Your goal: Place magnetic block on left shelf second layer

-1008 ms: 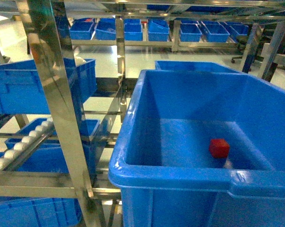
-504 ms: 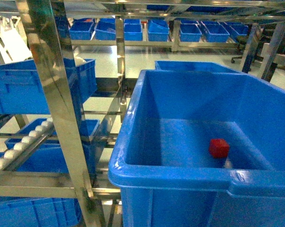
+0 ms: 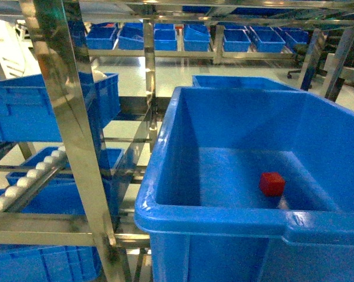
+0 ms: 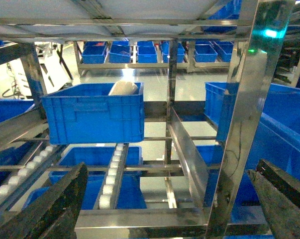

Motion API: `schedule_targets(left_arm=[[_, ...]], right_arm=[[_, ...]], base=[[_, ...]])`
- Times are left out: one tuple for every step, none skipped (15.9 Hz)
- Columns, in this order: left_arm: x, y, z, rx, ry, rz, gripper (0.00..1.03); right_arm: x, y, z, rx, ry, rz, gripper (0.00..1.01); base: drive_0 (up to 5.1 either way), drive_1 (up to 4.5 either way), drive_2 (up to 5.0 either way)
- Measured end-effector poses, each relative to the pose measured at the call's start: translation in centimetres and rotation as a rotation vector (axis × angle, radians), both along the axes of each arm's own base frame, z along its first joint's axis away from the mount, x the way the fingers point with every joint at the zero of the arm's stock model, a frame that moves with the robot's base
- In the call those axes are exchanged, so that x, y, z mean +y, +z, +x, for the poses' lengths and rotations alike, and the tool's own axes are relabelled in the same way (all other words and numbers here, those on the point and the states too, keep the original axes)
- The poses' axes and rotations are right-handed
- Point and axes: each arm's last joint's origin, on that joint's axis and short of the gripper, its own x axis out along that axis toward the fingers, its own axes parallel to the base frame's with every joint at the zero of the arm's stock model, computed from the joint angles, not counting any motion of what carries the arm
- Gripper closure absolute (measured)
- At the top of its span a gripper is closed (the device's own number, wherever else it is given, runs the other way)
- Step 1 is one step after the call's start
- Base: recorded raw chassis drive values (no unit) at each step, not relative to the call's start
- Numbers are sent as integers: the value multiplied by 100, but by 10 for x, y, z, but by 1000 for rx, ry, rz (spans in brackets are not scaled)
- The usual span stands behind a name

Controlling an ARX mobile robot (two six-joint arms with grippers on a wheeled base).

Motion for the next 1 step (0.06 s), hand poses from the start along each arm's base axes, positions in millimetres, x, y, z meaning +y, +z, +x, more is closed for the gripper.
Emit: schedule_targets(left_arm=[[0, 0, 0, 0, 0, 0, 5]], right_arm=[[0, 0, 0, 0, 0, 0, 3]], base=[[0, 0, 0]])
